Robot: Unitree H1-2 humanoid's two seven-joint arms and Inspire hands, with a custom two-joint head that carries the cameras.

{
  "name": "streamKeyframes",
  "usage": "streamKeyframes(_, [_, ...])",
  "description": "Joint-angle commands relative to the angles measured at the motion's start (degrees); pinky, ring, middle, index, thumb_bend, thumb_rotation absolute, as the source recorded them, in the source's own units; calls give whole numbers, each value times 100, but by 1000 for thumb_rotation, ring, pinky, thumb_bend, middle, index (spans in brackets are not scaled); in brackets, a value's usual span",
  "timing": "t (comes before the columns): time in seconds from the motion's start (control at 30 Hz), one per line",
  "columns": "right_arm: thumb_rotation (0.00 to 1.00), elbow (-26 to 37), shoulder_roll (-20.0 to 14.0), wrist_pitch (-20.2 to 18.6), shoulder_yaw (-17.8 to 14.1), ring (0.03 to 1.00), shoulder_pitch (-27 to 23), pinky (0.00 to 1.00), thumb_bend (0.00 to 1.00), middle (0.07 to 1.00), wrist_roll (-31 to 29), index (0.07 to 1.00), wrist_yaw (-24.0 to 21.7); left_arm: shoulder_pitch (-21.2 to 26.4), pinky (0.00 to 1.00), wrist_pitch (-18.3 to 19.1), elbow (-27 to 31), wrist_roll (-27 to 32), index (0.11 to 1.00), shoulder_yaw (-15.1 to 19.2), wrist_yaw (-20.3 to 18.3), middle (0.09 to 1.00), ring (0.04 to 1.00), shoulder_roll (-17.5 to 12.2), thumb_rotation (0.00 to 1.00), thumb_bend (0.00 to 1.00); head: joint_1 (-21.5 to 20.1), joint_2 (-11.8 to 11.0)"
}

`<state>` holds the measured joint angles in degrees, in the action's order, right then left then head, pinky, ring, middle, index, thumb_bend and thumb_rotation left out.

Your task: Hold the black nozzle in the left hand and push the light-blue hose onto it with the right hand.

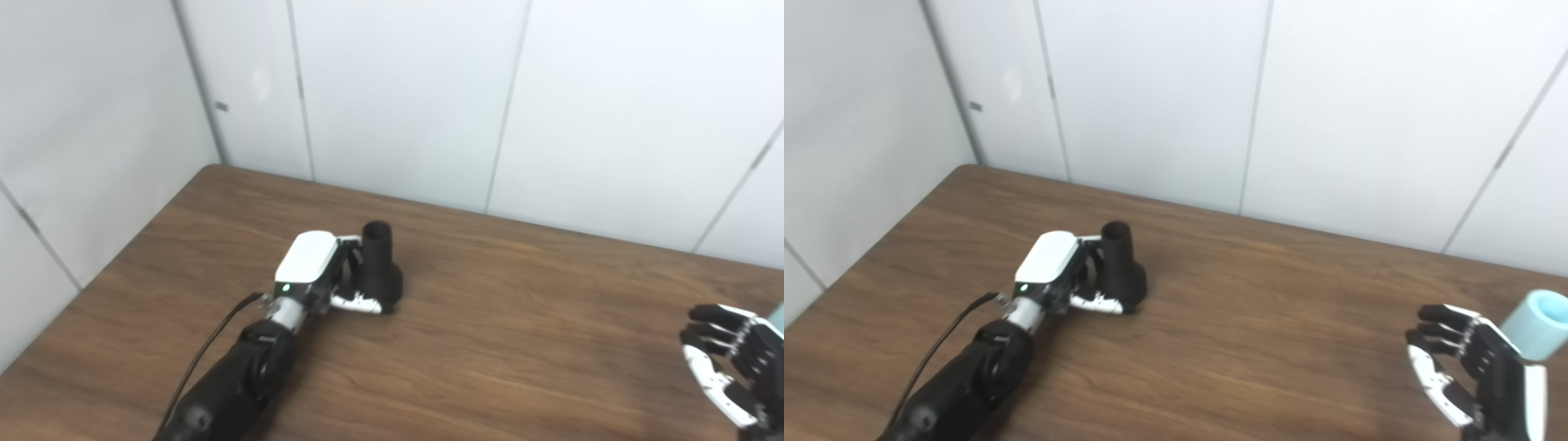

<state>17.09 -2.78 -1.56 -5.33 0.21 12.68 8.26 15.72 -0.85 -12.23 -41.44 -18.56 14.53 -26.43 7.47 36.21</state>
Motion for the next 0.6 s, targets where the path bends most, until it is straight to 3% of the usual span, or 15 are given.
streamKeyframes(0.0, [0, -137, -42, 469, -104, 622, -146, 554, 176, 642, -82, 617, 137, -210, 169, -265, 26, -119, 505, -262, -332, 471, 353, 7, 0, 497, -92, 11])
streamKeyframes(0.07, [0, -277, -60, 634, -163, 624, -161, 557, 196, 645, -95, 619, 203, -278, 172, -276, 192, -165, 489, -312, -415, 486, 392, -9, 0, 503, -262, 24])
streamKeyframes(0.1, [0, -312, -48, 682, -187, 620, -176, 546, 205, 643, -113, 614, 232, -317, 156, -240, 305, -169, 485, -327, -509, 477, 274, -12, 0, 516, -464, 37])
streamKeyframes(0.23, [23, -468, -61, 961, -342, 616, -228, 535, 240, 641, -218, 612, 362, -487, 107, -439, 771, -158, 483, -378, -659, 471, 155, 24, 0, 524, -915, 12])
streamKeyframes(0.43, [184, -475, 4, 1134, -569, 623, -207, 543, 291, 643, -230, 616, 603, -614, 92, -917, 908, -260, 482, -558, -621, 471, 141, 83, 0, 524, -1344, -53])
streamKeyframes(0.57, [146, -566, -10, 1413, -777, 625, -217, 527, 288, 646, -36, 616, 930, -659, 89, -1158, 825, -390, 482, -701, -612, 471, 141, 139, 0, 524, -1466, -83])
